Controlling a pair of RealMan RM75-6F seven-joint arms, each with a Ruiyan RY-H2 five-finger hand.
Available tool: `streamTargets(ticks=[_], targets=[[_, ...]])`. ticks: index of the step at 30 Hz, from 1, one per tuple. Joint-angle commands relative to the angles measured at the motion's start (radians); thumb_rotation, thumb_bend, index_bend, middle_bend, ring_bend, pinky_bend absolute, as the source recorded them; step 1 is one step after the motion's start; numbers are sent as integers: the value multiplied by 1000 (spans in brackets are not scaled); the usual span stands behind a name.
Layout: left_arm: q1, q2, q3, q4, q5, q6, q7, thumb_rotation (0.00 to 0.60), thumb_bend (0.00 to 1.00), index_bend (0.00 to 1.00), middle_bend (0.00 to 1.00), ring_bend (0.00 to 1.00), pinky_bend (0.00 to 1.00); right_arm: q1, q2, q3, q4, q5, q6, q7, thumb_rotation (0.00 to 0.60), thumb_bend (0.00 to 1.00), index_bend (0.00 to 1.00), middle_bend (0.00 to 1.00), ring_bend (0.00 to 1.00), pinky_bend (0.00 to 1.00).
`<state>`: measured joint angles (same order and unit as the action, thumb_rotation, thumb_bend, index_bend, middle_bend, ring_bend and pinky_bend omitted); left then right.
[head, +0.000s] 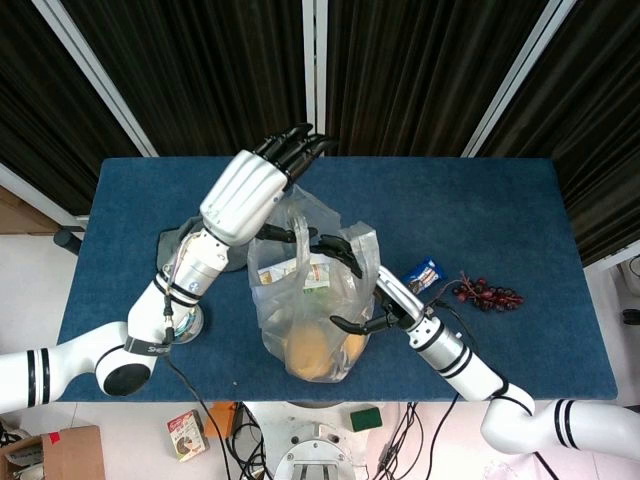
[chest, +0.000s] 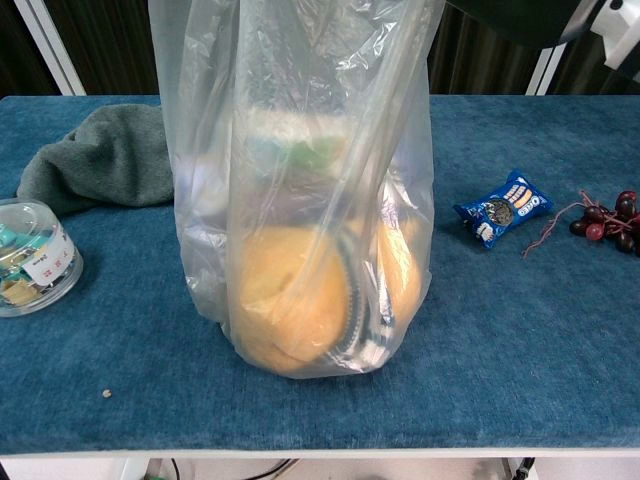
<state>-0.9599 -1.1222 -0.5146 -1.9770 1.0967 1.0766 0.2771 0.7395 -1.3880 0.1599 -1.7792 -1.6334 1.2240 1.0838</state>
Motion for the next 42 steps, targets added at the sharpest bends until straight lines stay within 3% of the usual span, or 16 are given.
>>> streamTargets(ticks=[1,20,42], targets=[[-11,1,-1,-8,-18,12,20,537,0,102,167,90,216,11,-10,7,-1,6,-13,-21,600,294,0,87,0,53],[-41,39,1,-42,-93,48,75,521,0,109,175,90,215,78,-49,66,-22,60,-89,-149,600,294,9,114,0,76],[-72,91,5,-104,-163,54,111,512,0,112,175,90,215,138,-67,135,-34,135,-157,-253,600,294,22,109,0,34]])
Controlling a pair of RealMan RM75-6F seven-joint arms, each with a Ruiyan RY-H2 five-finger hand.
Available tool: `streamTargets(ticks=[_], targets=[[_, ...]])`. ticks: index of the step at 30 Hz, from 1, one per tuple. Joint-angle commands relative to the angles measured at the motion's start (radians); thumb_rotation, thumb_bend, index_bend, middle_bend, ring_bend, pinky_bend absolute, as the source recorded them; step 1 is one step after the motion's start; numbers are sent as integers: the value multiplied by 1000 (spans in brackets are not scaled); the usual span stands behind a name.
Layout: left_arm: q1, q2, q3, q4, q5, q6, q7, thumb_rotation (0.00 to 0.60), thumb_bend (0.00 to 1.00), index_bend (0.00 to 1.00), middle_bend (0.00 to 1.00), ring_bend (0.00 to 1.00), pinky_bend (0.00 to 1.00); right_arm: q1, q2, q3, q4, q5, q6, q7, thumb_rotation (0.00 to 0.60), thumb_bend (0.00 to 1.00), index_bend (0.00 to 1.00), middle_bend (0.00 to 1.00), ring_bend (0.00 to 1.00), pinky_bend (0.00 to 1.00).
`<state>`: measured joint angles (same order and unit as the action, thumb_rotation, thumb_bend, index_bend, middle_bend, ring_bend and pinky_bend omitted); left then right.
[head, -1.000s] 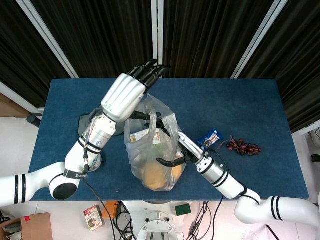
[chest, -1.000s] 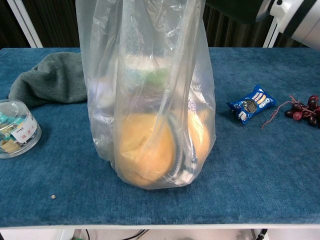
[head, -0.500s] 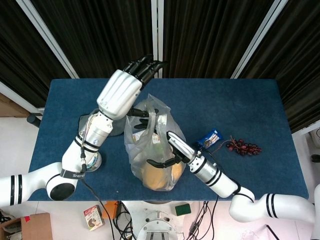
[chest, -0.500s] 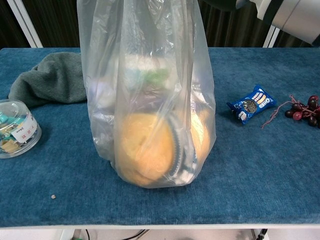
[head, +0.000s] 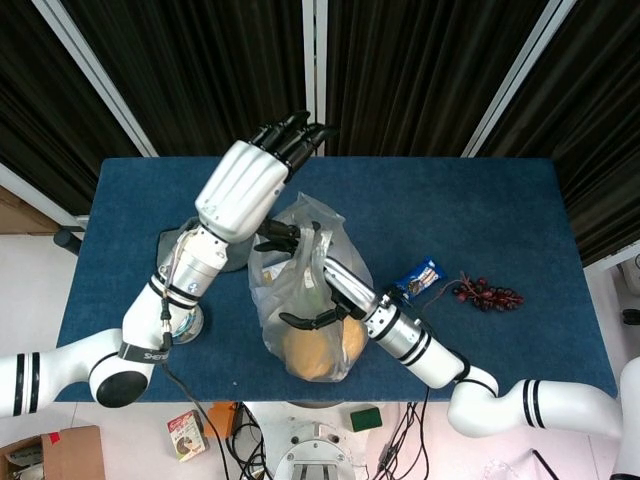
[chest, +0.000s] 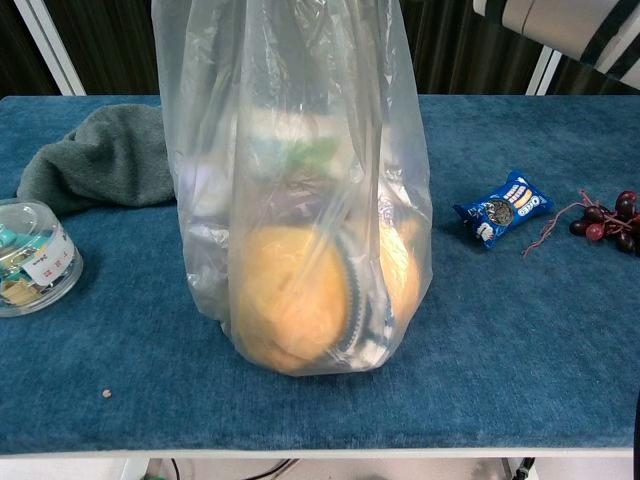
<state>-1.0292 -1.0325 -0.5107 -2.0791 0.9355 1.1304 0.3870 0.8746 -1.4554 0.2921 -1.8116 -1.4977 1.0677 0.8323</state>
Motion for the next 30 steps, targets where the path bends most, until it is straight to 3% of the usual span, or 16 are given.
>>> streamTargets(ticks=[1,30], targets=[[-5,1,3,-2,0,1,0,511,0,113,176,90,215,5,1,6,-2,-2,-2,-1,600,294,22,109,0,33],[-53,18,17,-28,-58,19,62,508,0,119,176,90,217,53,-10,45,-7,12,-23,-30,600,305,43,121,0,34]])
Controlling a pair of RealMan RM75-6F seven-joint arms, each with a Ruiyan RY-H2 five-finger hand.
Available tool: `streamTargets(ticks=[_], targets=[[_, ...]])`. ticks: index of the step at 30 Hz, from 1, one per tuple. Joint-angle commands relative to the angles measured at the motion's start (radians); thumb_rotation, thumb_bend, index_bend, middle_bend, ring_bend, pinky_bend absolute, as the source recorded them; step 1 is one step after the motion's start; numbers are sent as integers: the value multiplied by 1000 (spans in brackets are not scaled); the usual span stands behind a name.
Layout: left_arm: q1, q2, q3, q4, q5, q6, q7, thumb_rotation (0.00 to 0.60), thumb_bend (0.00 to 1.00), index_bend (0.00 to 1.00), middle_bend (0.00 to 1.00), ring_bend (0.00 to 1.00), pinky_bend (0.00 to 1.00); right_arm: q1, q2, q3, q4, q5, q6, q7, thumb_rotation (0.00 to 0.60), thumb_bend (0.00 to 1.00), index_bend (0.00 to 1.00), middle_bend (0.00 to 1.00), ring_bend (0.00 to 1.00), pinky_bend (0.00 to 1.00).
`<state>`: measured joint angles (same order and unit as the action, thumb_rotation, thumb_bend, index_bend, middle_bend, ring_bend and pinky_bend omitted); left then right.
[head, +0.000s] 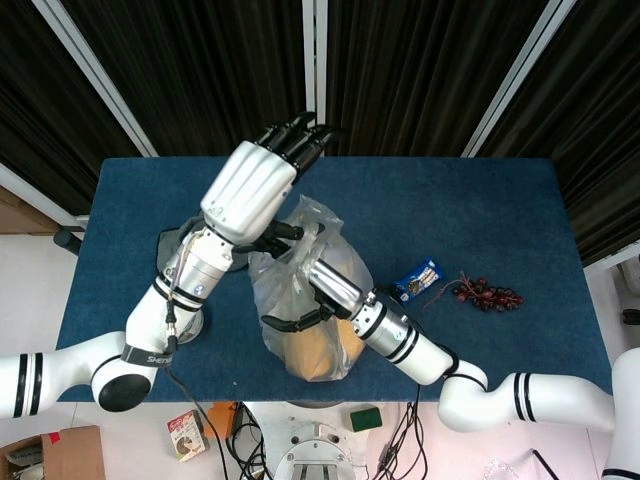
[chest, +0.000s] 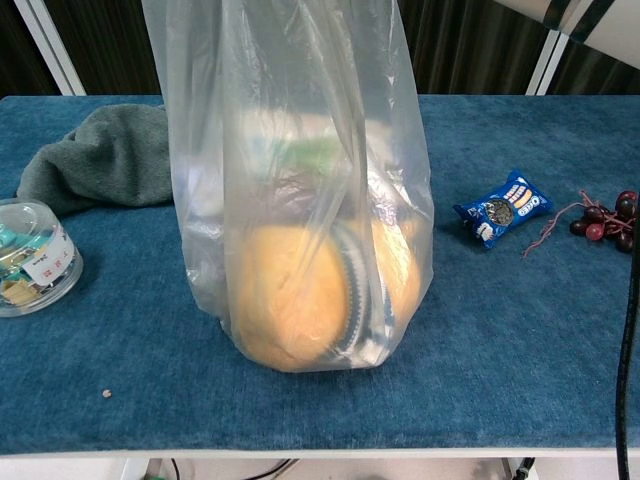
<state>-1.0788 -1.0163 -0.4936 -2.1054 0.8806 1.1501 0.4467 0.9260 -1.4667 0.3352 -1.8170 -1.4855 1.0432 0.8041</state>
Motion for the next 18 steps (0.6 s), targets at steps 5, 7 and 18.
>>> streamTargets(ticks=[5,7,18], targets=[[-12,4,0,-10,-16,-1,7,504,0,119,177,90,218,11,0,5,-6,2,-8,8,600,313,53,135,0,43],[-14,4,0,-13,-21,1,8,505,0,120,177,90,219,14,-3,3,-6,3,-12,10,600,324,57,142,0,46],[-31,14,-3,-26,-52,13,26,509,0,120,177,90,219,8,-22,10,-15,25,5,43,600,350,214,240,94,158]])
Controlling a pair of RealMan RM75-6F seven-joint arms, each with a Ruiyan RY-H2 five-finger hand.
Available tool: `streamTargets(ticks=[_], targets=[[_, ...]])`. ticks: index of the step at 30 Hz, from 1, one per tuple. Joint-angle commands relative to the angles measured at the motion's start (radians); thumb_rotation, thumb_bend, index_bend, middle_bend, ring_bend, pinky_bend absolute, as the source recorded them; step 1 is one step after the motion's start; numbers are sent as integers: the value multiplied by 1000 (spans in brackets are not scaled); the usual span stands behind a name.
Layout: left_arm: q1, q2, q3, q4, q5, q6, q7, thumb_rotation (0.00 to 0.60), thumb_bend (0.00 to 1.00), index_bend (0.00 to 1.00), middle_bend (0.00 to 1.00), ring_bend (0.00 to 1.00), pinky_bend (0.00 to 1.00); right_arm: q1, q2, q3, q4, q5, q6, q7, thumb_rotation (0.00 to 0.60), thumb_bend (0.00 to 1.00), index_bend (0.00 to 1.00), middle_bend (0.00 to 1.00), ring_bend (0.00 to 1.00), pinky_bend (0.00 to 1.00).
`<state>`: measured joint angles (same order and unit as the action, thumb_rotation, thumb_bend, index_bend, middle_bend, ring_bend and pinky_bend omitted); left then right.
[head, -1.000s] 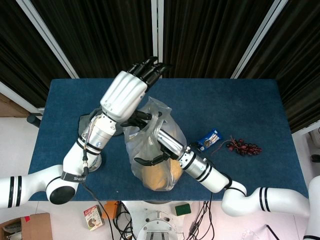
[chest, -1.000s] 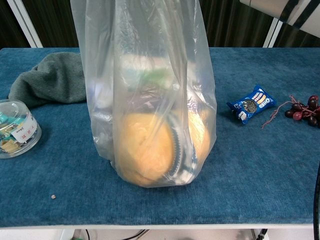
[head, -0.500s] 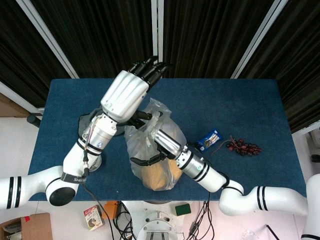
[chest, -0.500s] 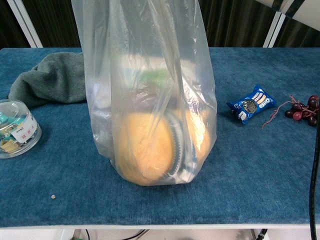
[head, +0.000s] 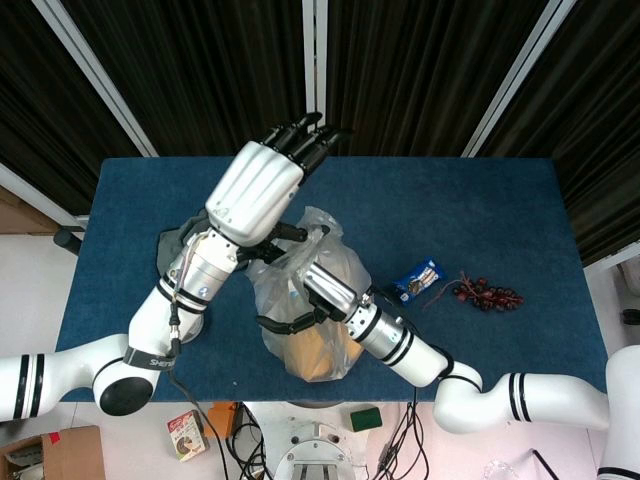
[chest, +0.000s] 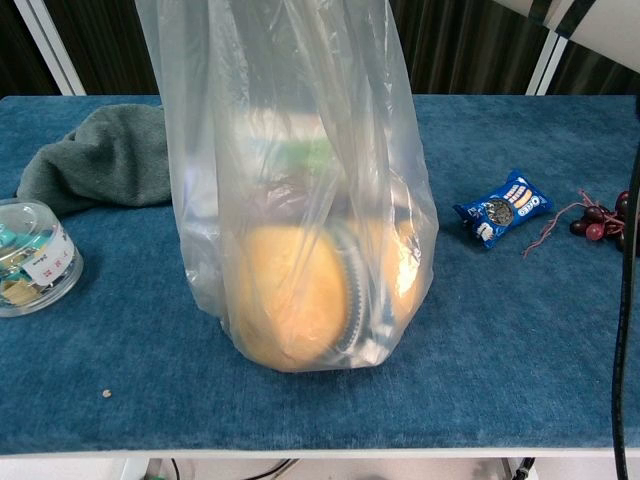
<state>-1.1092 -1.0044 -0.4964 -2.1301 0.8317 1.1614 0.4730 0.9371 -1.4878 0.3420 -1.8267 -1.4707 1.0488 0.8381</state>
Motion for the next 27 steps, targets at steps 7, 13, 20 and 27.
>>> streamTargets(ticks=[7,13,20,27], targets=[[1,10,1,-2,-14,3,-10,508,0,120,177,90,219,-6,20,15,-29,36,-18,29,600,375,340,299,163,295],[-1,13,8,-2,-13,2,-9,508,0,120,177,90,219,-7,27,14,-33,28,-21,23,600,377,421,373,244,365],[0,16,12,3,-14,6,-12,507,0,120,177,90,219,-10,37,16,-38,45,-32,21,600,394,566,476,380,489],[5,28,10,15,-30,9,-20,506,0,120,177,90,219,-20,47,25,-56,65,-30,18,600,402,614,511,423,526]])
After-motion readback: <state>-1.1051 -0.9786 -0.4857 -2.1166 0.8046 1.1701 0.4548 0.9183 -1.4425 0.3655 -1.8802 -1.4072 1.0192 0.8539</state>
